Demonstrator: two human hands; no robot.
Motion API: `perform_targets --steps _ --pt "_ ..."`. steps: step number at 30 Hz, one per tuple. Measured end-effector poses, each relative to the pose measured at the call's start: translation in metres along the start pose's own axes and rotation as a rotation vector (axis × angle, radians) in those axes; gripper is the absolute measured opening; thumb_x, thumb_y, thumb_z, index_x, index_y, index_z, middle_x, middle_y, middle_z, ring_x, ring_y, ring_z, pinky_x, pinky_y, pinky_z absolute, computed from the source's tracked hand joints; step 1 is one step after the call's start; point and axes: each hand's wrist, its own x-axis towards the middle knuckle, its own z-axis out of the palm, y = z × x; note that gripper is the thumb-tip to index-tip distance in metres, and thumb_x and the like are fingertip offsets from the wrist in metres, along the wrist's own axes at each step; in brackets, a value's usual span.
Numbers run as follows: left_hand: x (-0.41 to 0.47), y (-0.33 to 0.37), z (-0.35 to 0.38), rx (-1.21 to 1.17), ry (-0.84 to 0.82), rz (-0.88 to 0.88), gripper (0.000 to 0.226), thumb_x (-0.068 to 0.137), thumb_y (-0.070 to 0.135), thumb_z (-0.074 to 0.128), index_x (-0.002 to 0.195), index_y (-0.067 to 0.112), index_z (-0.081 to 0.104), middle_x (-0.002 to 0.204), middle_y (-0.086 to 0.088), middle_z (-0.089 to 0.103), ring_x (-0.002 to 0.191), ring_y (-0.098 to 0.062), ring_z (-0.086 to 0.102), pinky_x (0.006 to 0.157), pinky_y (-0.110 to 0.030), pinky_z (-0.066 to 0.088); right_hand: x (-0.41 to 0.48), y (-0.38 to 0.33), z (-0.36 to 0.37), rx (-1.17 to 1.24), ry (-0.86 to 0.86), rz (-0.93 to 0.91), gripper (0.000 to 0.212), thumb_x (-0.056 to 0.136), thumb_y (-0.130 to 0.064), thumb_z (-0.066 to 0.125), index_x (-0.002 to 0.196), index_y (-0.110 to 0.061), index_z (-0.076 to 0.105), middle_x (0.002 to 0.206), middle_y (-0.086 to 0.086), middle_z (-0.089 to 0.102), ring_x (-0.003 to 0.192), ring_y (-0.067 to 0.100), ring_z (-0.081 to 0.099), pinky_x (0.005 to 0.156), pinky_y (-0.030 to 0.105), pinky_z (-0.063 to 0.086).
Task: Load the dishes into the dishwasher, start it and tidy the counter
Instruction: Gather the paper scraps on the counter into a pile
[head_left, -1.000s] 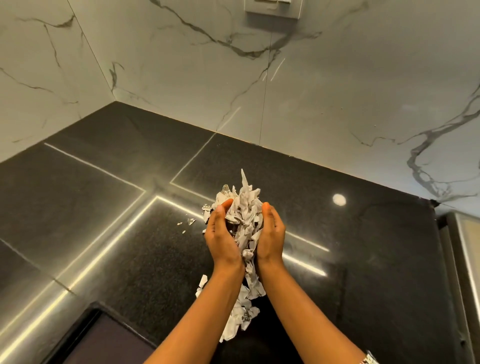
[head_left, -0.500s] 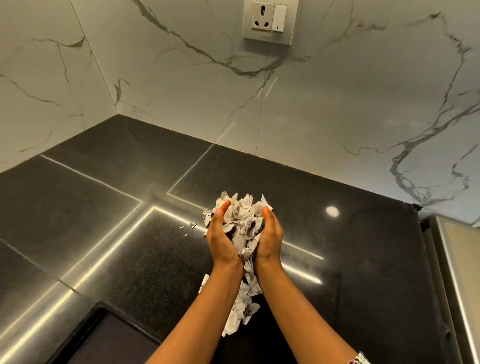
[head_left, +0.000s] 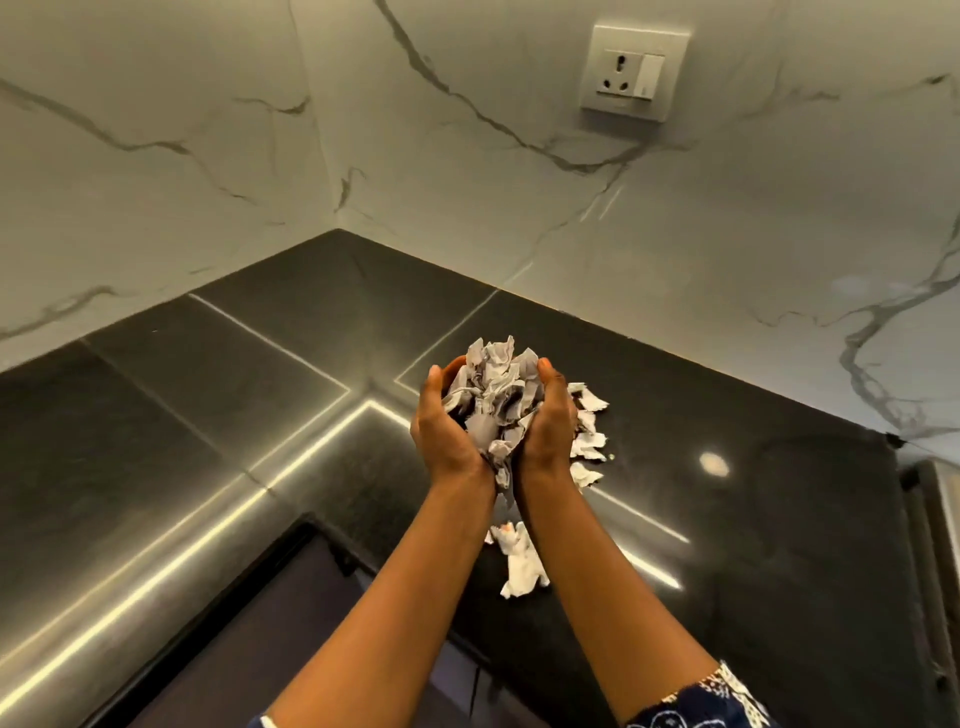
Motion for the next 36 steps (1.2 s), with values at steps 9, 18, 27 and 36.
perform_targets --steps 9,18,27,36 --pt "-0.084 0.098 -0.135 -0.137 0.212 0.176 0.042 0.066 0.039 0.072 0.093 0.007 0.072 0.106 -0.021 0.066 0.11 -0.042 0.059 0.102 -0.055 0.042 -0.151 0.087 0.037 0.035 -0.188 0.243 0.054 0.08 -0.032 0.057 0.113 0.009 0.056 0.108 0.029 0.062 0.096 0.038 0.063 0.084 0.043 0.052" --pt "-0.185 0.127 -0.311 -0.185 0.547 0.232 0.028 0.088 0.032 0.056 0.082 0.01 0.073 0.098 -0.018 0.069 0.098 -0.036 0.063 0.102 -0.053 0.042 -0.294 0.214 -0.003 -0.113 -0.168 0.59 0.041 0.082 -0.03 0.058 0.1 0.006 0.063 0.099 0.026 0.066 0.093 0.038 0.063 0.089 0.047 0.049" --pt "-0.245 0.055 -0.469 -0.366 0.908 0.026 0.036 0.09 0.036 0.052 0.103 0.008 0.07 0.113 -0.017 0.068 0.103 -0.037 0.065 0.1 -0.048 0.045 -0.361 0.355 -0.119 -0.405 -0.035 0.926 0.028 0.087 -0.022 0.053 0.094 0.003 0.064 0.095 0.026 0.064 0.086 0.036 0.062 0.086 0.049 0.05" --pt "-0.262 -0.036 -0.621 -0.276 1.219 -0.163 0.042 0.092 0.043 0.048 0.117 0.014 0.064 0.127 -0.017 0.06 0.109 -0.037 0.06 0.093 -0.043 0.046 -0.385 0.454 -0.21 -0.396 0.159 1.278 0.035 0.098 -0.025 0.036 0.089 -0.001 0.06 0.061 0.012 0.07 0.06 0.027 0.068 0.05 0.03 0.053"
